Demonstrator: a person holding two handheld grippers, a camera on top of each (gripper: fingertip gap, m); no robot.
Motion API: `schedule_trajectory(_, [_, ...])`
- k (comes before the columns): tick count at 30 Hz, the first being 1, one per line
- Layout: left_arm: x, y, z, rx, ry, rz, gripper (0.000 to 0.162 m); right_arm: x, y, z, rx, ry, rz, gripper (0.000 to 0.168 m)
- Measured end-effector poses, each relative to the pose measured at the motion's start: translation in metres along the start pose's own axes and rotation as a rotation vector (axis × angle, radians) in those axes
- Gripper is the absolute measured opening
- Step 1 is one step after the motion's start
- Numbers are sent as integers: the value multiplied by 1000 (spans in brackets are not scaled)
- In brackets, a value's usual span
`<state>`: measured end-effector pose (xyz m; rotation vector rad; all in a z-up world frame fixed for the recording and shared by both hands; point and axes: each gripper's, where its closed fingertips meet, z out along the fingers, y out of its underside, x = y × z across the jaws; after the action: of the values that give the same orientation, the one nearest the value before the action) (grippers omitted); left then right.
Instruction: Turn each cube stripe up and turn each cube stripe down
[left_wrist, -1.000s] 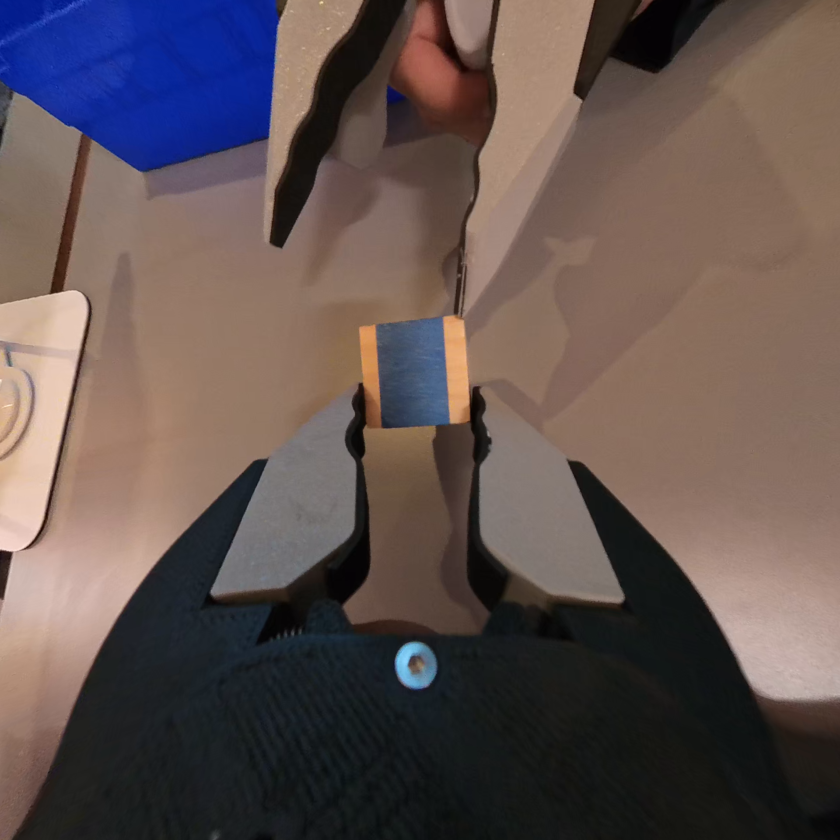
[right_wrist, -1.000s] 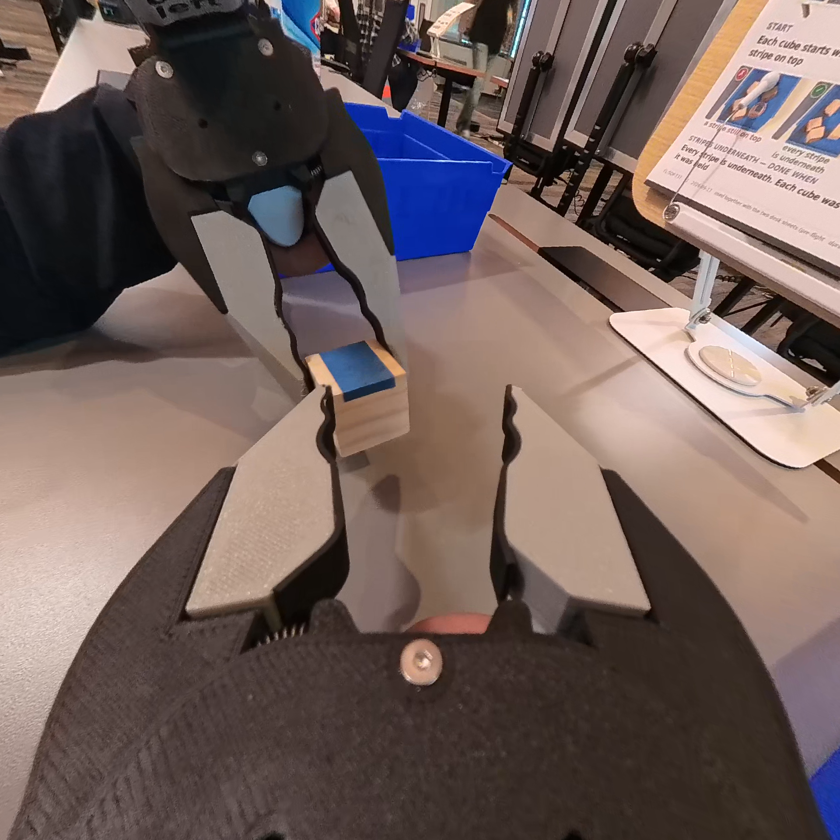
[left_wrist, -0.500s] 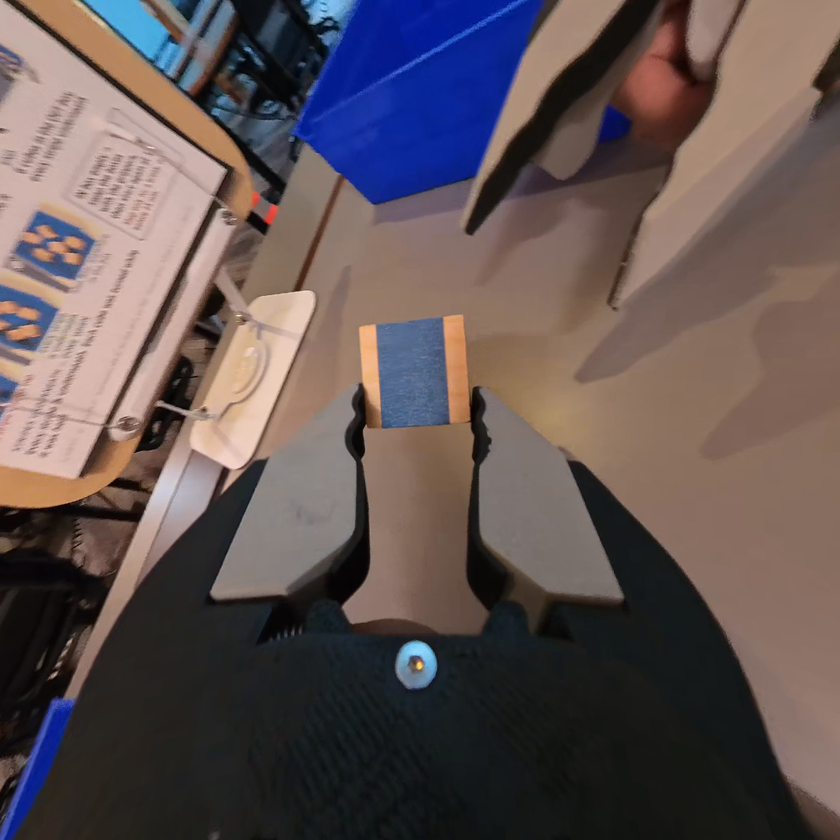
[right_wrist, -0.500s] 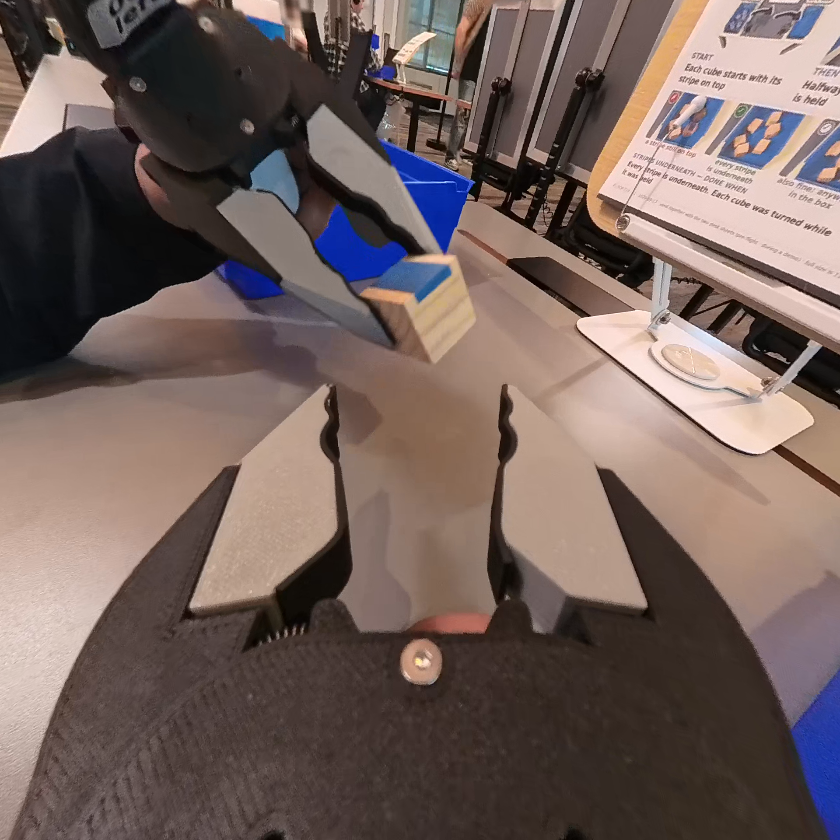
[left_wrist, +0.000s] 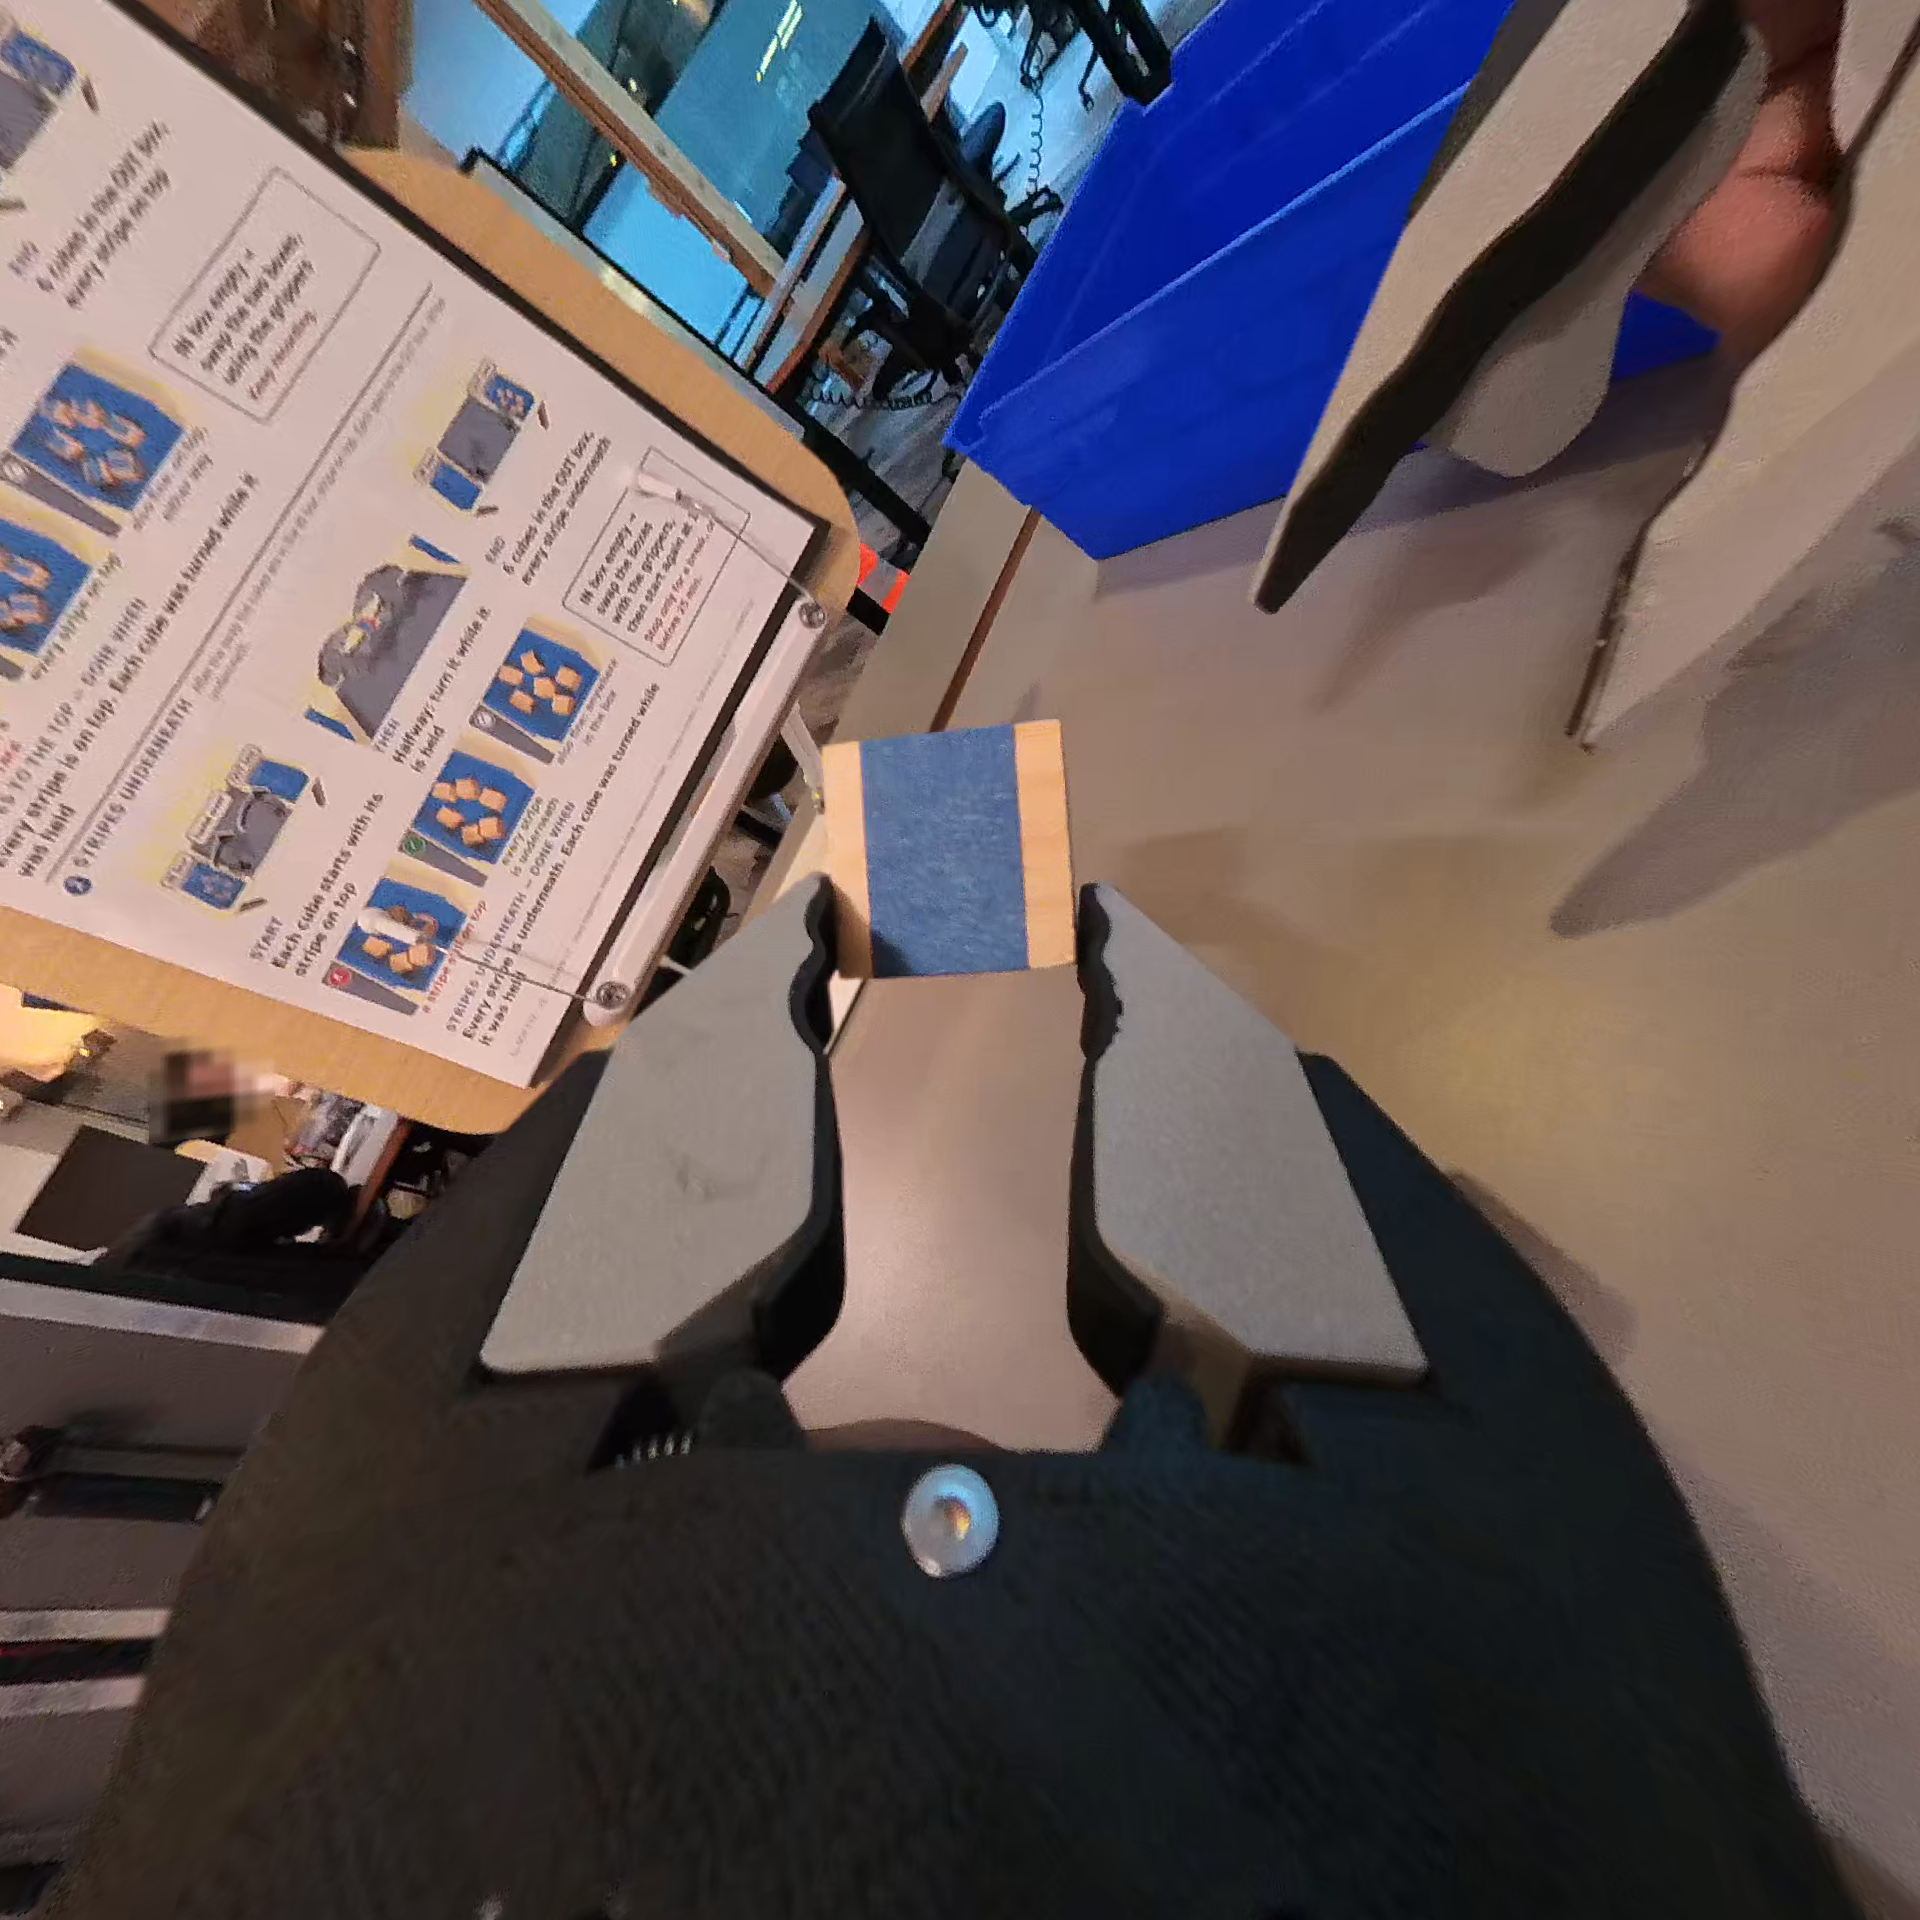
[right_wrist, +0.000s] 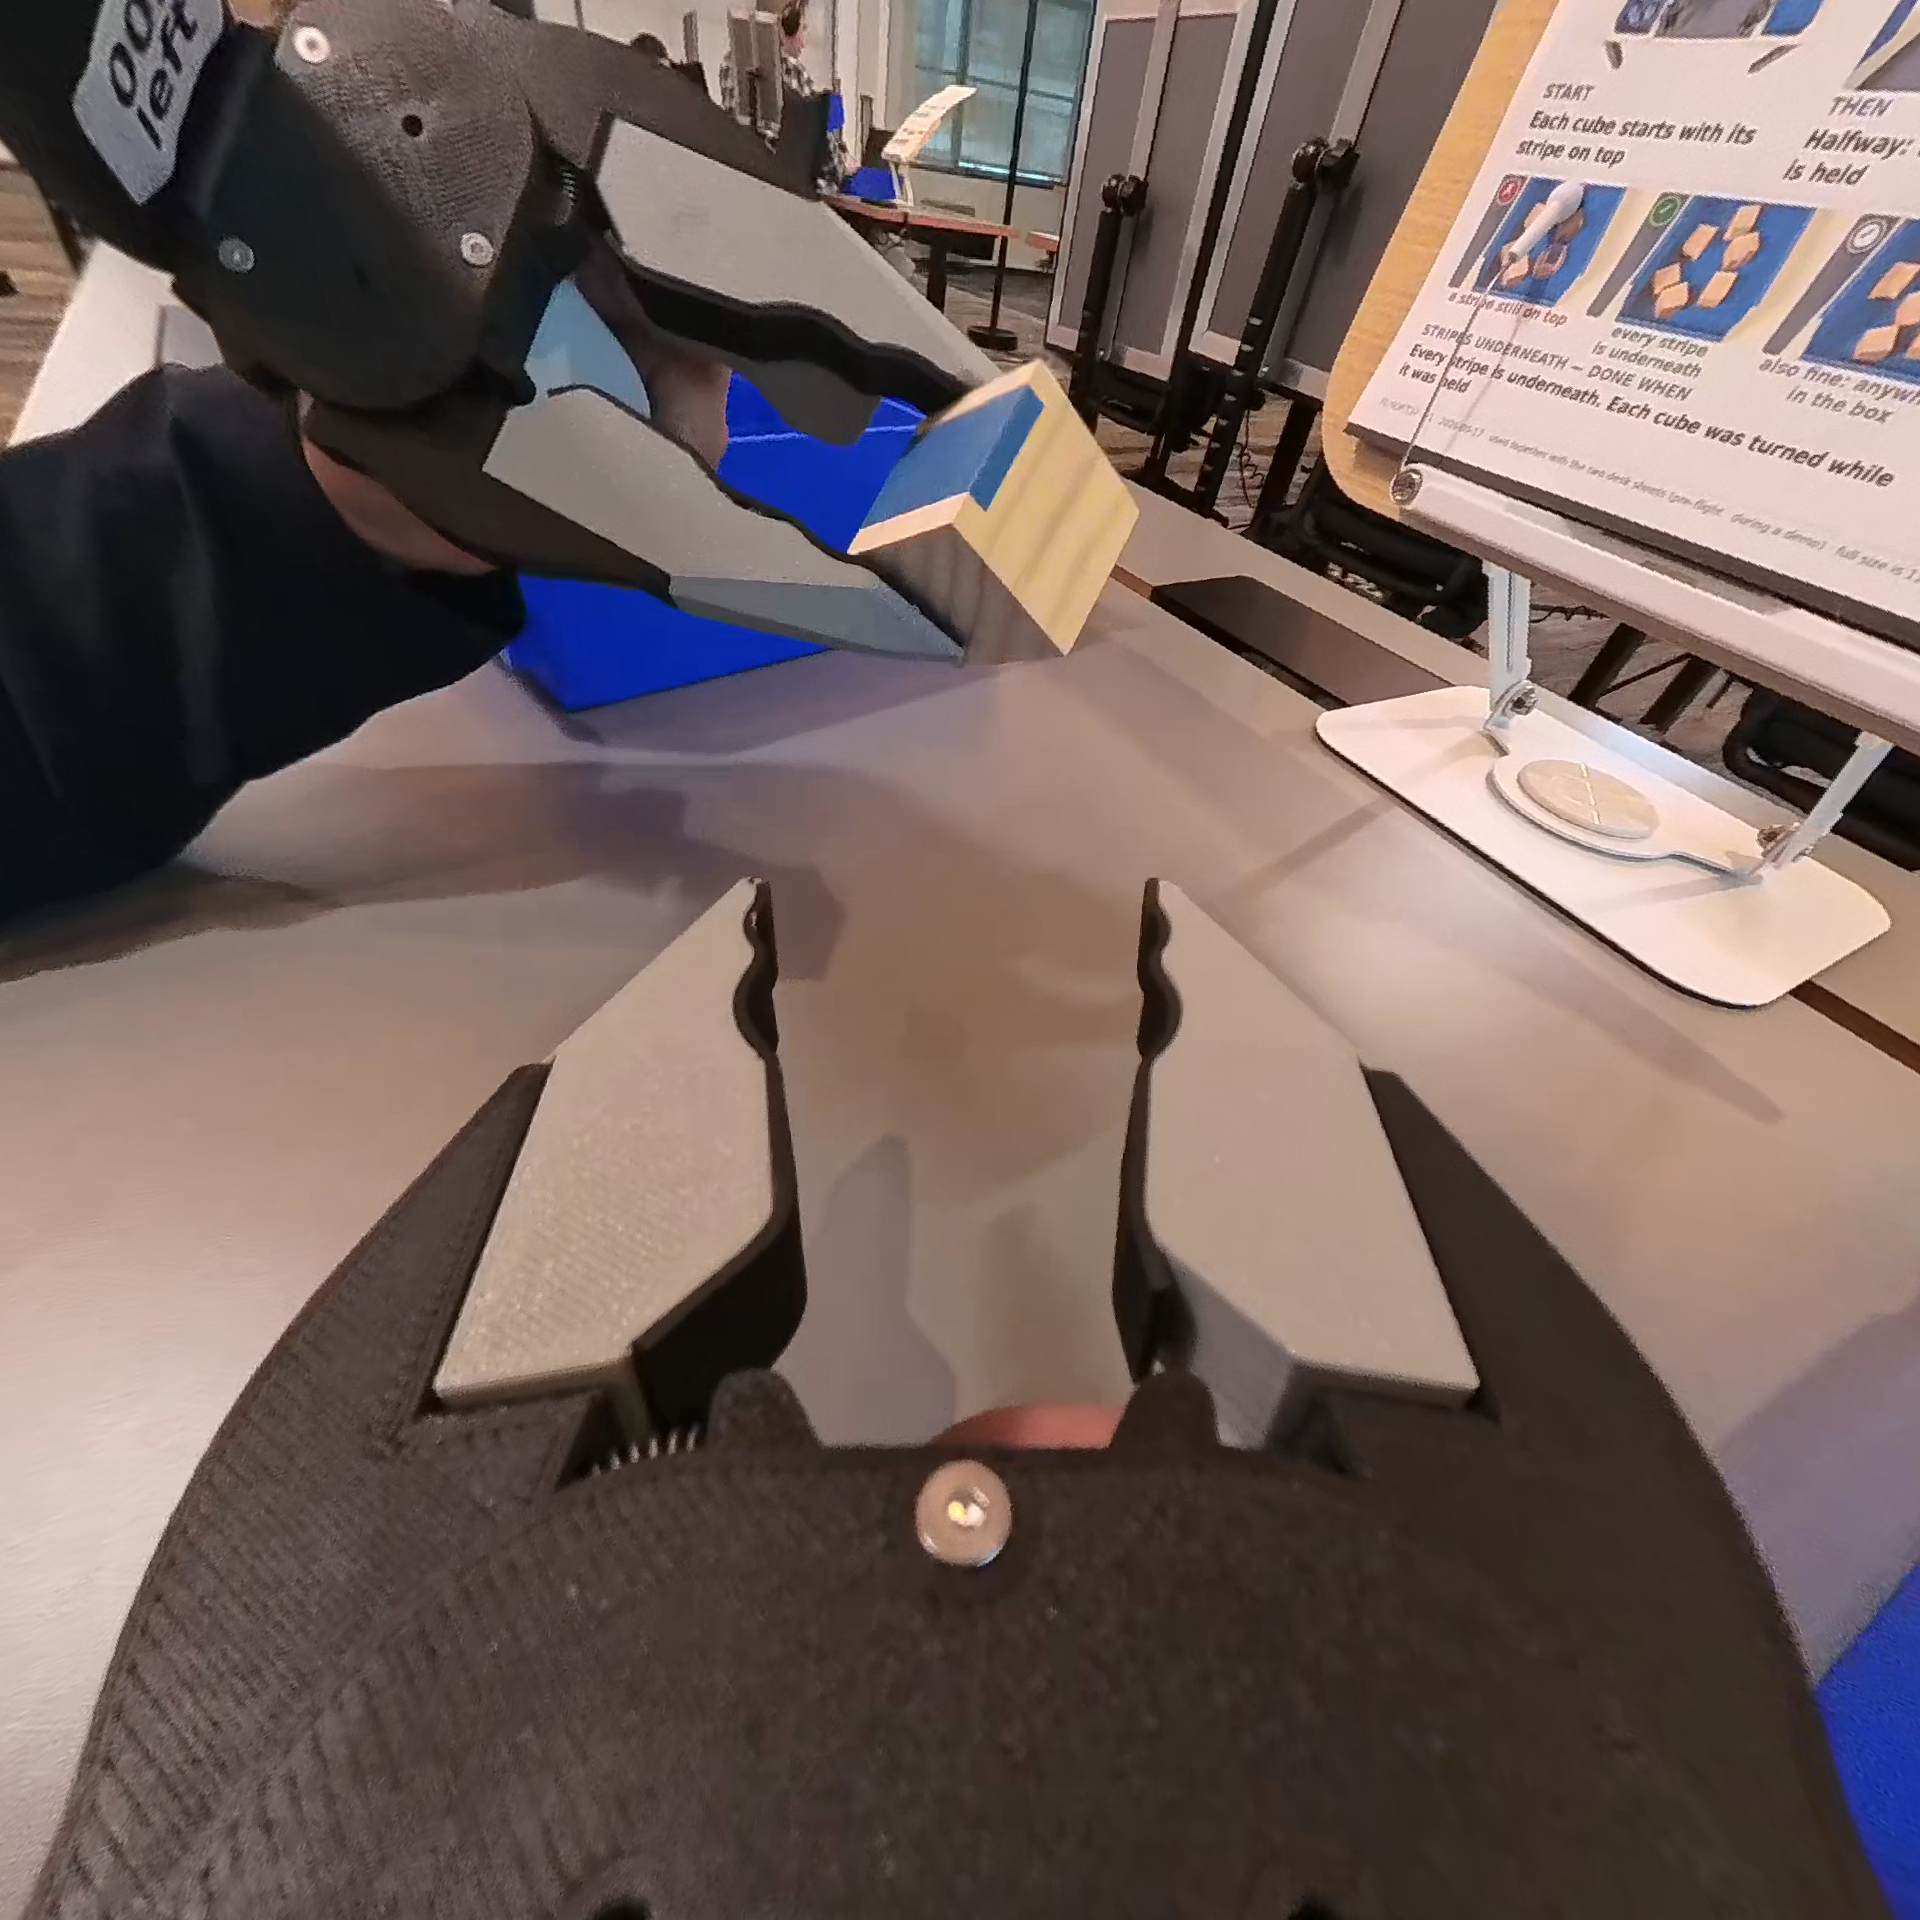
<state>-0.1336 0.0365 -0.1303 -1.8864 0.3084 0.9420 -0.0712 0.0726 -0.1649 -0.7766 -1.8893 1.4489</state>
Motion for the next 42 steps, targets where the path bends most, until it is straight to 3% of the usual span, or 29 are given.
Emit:
schedule_trajectory(32, [57,-40,8,105,65,343,44,-6,-22,-9,114,-185,312,70])
schedule_trajectory(42, [71,-52,9,124,82,392,44,-5,-22,-10,119,-244,404,46])
